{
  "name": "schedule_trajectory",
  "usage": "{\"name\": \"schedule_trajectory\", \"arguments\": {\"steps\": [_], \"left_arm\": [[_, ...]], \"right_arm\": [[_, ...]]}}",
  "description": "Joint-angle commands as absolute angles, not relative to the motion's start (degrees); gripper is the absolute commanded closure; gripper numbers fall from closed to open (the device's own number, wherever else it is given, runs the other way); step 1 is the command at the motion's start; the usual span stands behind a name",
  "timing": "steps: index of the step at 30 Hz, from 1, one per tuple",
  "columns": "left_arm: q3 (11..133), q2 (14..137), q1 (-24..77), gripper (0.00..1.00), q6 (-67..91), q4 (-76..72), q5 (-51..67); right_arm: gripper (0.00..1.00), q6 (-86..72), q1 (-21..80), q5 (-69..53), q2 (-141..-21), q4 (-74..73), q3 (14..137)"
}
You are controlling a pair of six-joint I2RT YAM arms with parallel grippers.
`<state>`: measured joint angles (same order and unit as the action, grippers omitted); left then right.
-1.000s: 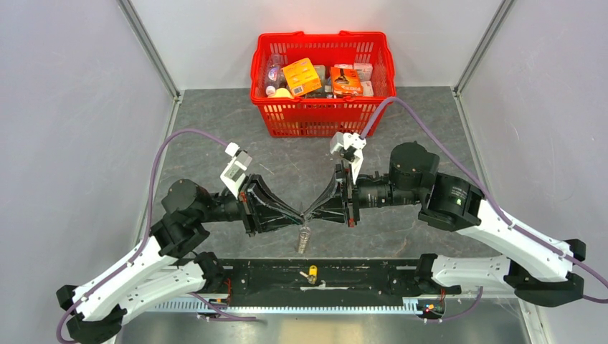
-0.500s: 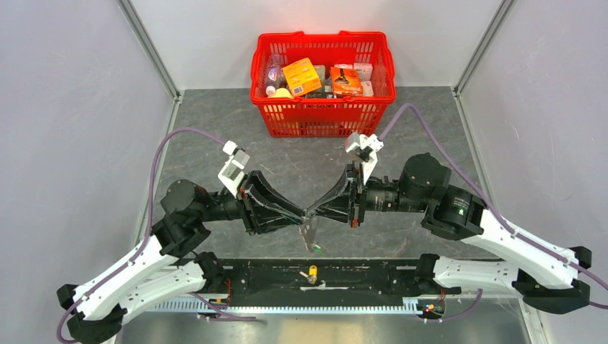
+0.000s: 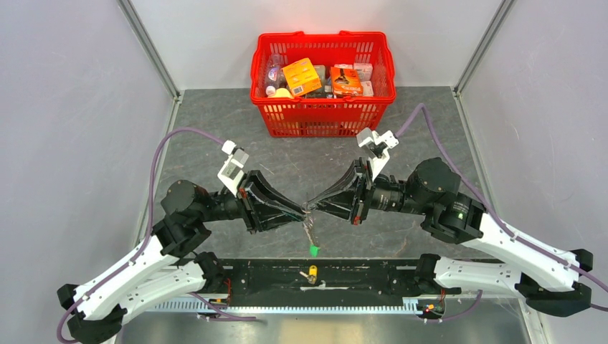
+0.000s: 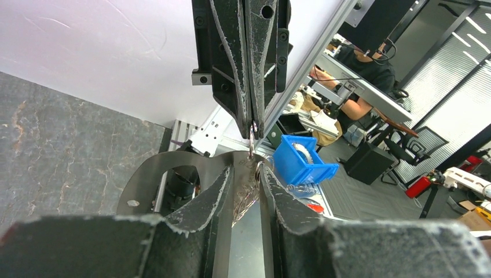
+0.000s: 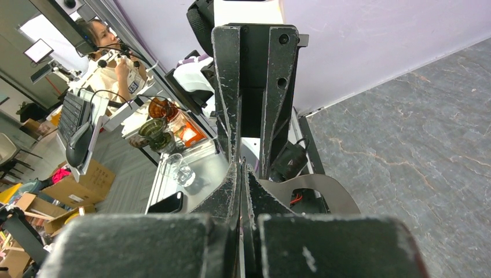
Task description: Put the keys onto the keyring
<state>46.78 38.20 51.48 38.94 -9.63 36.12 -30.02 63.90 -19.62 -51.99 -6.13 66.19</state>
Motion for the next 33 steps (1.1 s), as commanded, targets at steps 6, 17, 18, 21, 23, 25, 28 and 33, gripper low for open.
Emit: {"name": "schedule_trajectory", "arguments": {"steps": [6,17,18,21,23,25,28,33], "left_arm": [[47.29,38.05,51.42,0.73,40.08,-12.28,34.90],[47.11,38.33,51.42,0.76,40.25,-12.60,34.54],[47.09,38.44,51.42,0.76,40.25,-12.65,34.54],[47.02,38.70,51.41,0.77,40.34,-12.74,34.54],[47.02,38.77,51.42,0.77,40.34,-12.74,34.45],[47.02,38.83,51.41,0.79,40.34,-12.77,34.41],[46.93,38.94,51.42,0.81,40.34,-12.83,34.37],[47.11,39.29,51.39,0.90,40.34,-12.77,34.37]], "right_arm": [[1.00,-30.24,64.07,-19.61,-51.26,-1.52,65.07],[1.00,-30.40,64.03,-20.46,-50.66,-0.44,63.35],[1.00,-30.47,64.07,-20.52,-50.77,-0.44,63.36],[1.00,-30.80,64.07,-20.76,-50.82,1.35,62.94],[1.00,-30.91,64.07,-20.85,-50.96,1.78,62.96],[1.00,-30.94,64.07,-20.92,-50.96,2.17,62.84],[1.00,-30.98,64.05,-21.25,-51.19,2.42,63.03],[1.00,-31.22,64.16,-21.99,-51.29,2.98,62.83]]}}
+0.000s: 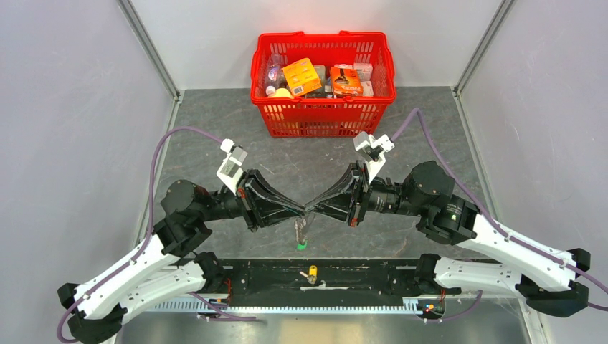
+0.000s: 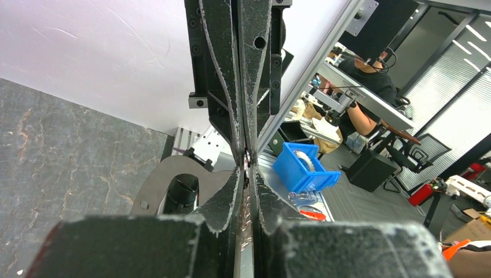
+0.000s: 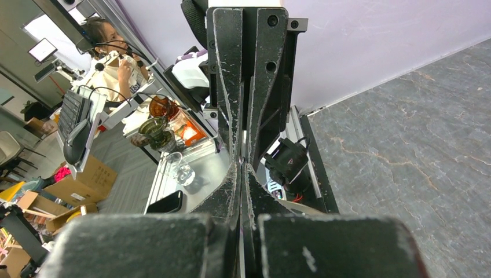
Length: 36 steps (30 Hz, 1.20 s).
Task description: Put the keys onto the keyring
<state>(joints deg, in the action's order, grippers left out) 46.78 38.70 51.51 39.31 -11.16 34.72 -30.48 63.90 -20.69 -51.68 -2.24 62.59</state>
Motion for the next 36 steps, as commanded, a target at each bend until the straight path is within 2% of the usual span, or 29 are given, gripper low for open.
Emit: {"name": "schedule_trajectory", "arguments": {"steps": [1,2,13,20,27,36], "left_arm": [[47.11,39.38,51.42,0.95,40.34,-12.84,34.33],[47.11,39.45,51.42,0.98,40.26,-12.81,34.49],[47.35,37.96,51.42,0.98,37.47,-8.15,32.00],[47.67,37.01,51.42,0.98,36.24,-5.90,30.08],[47.77,37.45,51.42,0.98,35.86,-5.14,29.58],[48.11,35.89,51.42,0.98,34.49,-3.19,27.54]], "right_arm": [[1.00,-31.28,64.14,-21.97,-51.27,3.20,62.65],[1.00,-31.40,64.16,-22.15,-51.17,3.41,62.43],[1.00,-31.46,64.16,-22.18,-49.49,1.63,62.76],[0.74,-30.92,64.16,-20.98,-48.25,-1.24,62.96],[0.59,-29.53,64.16,-19.04,-46.73,-4.92,63.43],[0.51,-28.68,64.15,-9.85,-43.01,-17.96,60.76]]}}
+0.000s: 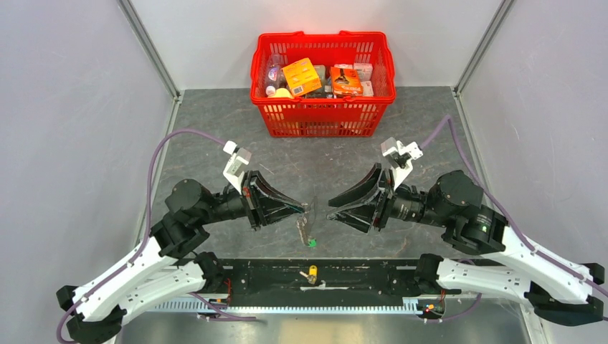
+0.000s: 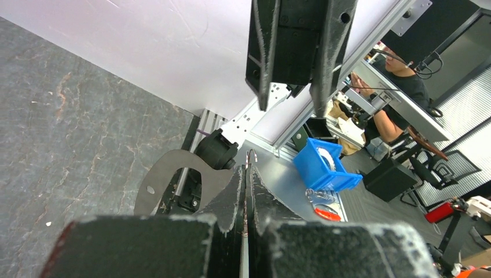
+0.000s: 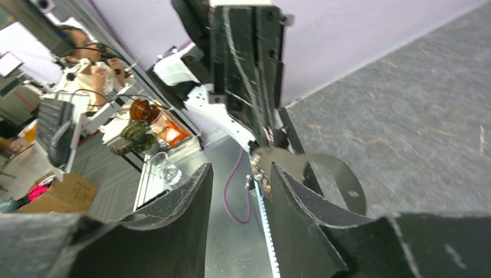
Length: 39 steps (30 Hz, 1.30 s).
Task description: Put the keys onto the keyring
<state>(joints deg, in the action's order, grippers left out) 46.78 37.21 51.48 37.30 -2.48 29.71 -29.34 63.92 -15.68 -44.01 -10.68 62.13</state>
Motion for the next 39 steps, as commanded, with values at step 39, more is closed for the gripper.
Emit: {"name": "schedule_trajectory", "arguments": {"steps": [39], "left_arm": [[54.21,25.39,51.40,0.98,25.57,20.38,15.65]], "right_arm": [[0.42,-25.29,71.87,-26.30,-75.86,-6.22,39.18]]}}
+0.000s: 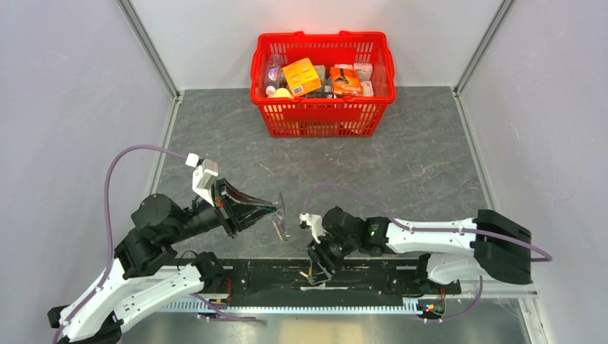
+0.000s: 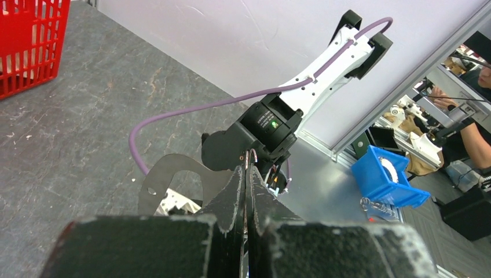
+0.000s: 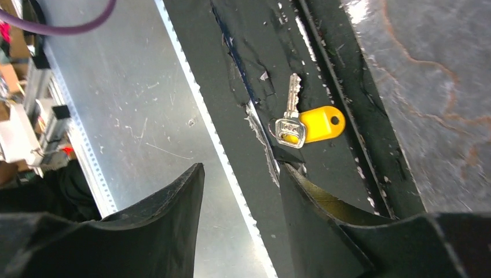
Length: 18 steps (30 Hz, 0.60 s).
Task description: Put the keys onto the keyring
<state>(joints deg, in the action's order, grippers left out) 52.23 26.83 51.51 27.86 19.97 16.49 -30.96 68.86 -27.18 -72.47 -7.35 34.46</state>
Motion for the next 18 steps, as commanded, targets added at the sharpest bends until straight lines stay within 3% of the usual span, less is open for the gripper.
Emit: {"name": "schedule_trajectory", "arguments": {"steps": [1,10,18], "left_arm": [[54.23,25.14,51.42,0.98,25.52,20.84,15.73],[54.25,21.63,51.42,0.98,24.76,24.23,14.09],[56.04,19.54,51.42,0.98,23.92,28.49,12.27]], "right_arm": [[0.42,-24.39,72.67,-24.32,-76.55,-7.53,39.81],[0.45,-17.53,79.59,-8.70,-78.53,-10.48,41.98],[0.47,-15.26,82.56,-3.16,-76.55,-5.80,38.61]]}}
